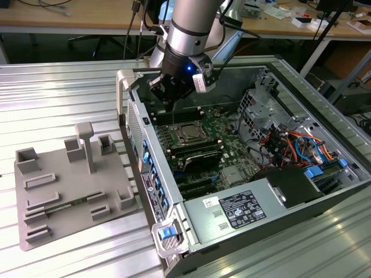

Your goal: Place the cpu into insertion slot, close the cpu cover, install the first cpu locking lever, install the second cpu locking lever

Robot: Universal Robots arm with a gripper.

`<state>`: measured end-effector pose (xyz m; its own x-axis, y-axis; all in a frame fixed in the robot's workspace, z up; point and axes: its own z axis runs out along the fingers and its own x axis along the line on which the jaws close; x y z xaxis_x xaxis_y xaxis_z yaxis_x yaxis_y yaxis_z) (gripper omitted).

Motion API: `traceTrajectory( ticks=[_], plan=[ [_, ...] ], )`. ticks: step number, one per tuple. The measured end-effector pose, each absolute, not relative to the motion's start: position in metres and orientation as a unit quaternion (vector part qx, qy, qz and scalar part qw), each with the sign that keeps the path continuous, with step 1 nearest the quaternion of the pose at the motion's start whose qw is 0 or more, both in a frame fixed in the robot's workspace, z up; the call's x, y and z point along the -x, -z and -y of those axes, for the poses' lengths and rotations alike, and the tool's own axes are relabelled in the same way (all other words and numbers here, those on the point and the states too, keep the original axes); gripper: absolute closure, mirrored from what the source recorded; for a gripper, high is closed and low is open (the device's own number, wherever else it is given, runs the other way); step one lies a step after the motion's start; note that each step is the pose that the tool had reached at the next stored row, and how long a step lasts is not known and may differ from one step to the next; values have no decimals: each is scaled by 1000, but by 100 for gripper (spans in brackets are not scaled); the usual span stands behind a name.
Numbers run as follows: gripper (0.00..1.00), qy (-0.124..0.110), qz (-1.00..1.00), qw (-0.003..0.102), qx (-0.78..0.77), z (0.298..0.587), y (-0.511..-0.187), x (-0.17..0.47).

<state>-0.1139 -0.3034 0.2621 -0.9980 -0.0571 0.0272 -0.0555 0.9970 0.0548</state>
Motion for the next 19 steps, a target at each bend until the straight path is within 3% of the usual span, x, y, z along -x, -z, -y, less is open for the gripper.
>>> traceTrajectory(
  ticks=[19],
  plan=[
    [89,31,999,14,-29,303,-260,112]
  ],
)
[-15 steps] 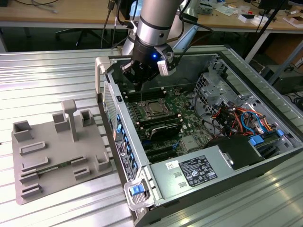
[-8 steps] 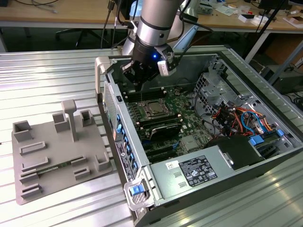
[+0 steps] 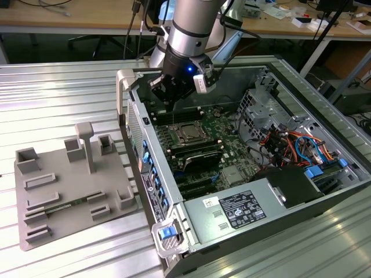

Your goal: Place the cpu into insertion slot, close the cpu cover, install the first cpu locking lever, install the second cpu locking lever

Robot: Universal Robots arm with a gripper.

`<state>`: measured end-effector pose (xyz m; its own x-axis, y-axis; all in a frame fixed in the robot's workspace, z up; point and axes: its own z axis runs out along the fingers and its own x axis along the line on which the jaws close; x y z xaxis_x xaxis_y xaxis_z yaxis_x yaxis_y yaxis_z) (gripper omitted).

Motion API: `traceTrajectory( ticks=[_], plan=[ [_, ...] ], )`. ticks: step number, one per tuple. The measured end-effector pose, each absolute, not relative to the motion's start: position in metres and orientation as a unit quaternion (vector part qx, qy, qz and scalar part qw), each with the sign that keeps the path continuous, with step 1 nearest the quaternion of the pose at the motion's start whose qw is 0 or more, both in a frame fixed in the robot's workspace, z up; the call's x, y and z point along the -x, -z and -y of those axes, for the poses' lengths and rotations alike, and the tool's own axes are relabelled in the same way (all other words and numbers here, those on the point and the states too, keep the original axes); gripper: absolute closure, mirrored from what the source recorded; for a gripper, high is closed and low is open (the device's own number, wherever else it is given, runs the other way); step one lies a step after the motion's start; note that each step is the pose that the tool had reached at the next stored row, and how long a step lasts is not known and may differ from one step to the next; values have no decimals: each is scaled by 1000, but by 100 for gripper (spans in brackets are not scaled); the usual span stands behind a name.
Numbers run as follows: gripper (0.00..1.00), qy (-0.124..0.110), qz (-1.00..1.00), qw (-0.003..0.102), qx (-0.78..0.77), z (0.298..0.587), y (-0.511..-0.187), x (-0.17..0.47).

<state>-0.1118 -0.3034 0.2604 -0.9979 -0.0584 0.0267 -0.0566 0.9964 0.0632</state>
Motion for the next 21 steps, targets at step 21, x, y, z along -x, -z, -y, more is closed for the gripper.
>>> traceTrajectory(
  ticks=[21],
  plan=[
    [89,37,999,14,-29,303,-258,108]
  ],
)
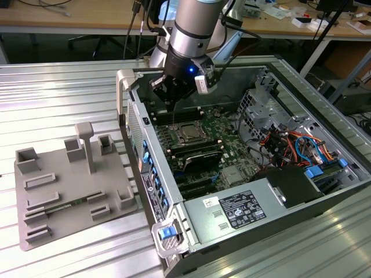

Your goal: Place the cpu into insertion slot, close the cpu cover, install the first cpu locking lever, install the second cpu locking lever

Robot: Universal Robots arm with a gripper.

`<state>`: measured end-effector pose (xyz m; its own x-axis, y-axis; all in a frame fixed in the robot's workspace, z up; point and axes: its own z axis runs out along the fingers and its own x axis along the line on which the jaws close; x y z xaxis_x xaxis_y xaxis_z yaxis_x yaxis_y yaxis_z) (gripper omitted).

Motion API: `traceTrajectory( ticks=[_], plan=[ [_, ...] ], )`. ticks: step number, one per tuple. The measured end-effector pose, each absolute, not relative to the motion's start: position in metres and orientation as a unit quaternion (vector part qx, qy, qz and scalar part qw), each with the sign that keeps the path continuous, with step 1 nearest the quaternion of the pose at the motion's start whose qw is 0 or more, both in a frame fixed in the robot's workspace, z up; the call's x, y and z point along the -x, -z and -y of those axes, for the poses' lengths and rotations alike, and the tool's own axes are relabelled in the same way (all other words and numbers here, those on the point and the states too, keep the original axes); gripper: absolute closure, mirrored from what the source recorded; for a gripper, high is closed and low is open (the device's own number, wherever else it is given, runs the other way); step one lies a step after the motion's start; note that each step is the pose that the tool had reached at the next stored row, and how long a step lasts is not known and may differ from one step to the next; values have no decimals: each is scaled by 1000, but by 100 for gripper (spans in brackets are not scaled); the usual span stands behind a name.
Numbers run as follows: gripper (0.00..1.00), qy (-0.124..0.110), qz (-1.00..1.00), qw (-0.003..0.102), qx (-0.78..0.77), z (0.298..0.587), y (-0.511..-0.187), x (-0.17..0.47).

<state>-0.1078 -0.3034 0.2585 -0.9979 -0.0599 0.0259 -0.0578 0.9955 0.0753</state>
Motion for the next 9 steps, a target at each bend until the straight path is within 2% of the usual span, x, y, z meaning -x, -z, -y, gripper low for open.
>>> traceTrajectory(
  ticks=[9],
  plan=[
    [89,39,999,14,-30,303,-258,106]
  ],
)
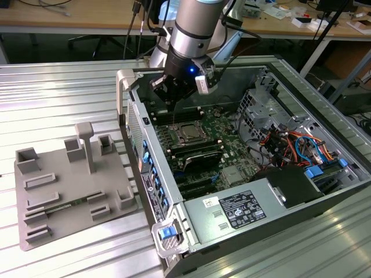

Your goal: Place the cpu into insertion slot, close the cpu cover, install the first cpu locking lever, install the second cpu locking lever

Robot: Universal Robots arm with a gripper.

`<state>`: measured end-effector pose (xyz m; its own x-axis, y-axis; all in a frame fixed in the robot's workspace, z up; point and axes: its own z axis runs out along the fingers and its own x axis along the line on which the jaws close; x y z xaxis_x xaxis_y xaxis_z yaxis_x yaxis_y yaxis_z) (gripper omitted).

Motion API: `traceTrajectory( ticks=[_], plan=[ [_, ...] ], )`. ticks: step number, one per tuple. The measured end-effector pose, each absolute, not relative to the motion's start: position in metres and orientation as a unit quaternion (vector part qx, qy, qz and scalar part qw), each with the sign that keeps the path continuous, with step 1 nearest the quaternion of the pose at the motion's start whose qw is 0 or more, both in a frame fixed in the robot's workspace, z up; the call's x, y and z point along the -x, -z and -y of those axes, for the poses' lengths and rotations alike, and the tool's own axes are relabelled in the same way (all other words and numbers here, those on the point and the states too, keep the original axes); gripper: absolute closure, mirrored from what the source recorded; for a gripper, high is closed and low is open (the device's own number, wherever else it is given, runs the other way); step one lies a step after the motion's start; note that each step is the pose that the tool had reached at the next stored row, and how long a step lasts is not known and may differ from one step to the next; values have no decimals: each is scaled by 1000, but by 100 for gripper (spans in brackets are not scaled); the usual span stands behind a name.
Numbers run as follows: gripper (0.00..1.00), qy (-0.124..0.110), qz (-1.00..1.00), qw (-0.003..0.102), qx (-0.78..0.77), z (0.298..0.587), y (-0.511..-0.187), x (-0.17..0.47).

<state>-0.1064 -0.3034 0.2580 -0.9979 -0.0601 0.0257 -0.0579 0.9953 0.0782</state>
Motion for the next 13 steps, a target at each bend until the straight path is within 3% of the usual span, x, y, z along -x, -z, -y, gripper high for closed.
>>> traceTrajectory(
  ticks=[13],
  plan=[
    [89,41,999,14,-30,303,-257,103]
  ],
)
